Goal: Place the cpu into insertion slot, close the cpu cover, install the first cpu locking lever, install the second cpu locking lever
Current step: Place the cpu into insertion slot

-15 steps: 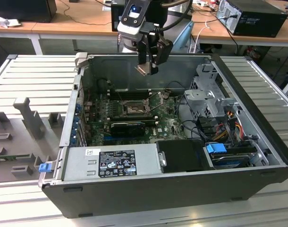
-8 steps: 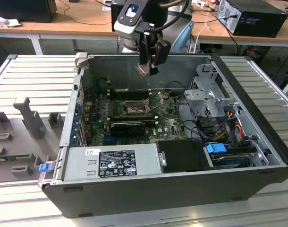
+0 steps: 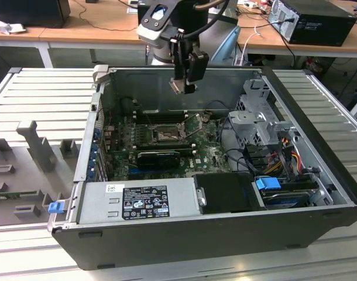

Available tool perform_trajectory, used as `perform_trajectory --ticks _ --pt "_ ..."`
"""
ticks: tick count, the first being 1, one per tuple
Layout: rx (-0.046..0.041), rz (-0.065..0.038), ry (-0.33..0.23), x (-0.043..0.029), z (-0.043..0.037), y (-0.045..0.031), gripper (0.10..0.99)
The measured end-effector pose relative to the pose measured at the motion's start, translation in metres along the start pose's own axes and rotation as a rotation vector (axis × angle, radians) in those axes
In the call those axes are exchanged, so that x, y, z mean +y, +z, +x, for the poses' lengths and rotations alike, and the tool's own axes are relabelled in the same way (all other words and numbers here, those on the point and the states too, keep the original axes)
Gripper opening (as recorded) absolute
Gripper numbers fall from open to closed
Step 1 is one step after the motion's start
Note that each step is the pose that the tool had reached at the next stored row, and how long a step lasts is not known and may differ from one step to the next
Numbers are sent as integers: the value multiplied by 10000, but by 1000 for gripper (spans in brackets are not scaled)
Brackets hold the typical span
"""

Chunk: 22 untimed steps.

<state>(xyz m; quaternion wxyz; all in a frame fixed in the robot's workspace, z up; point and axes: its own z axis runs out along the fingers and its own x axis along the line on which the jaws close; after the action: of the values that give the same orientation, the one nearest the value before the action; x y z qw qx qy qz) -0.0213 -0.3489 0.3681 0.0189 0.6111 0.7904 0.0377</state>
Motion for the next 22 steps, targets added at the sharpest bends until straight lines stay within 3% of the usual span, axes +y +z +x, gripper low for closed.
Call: perform_trajectory --ticks 8,11,14,17,22 --pt "-45 -5 448 -4 -1 50 529" --pt "-100 -12 1013 -6 -1 70 529" --pt "-117 -11 1136 -11 3 154 529" --pt "-155 -17 1605 -19 4 216 529" --pt "-158 -19 1630 -65 14 262 529"
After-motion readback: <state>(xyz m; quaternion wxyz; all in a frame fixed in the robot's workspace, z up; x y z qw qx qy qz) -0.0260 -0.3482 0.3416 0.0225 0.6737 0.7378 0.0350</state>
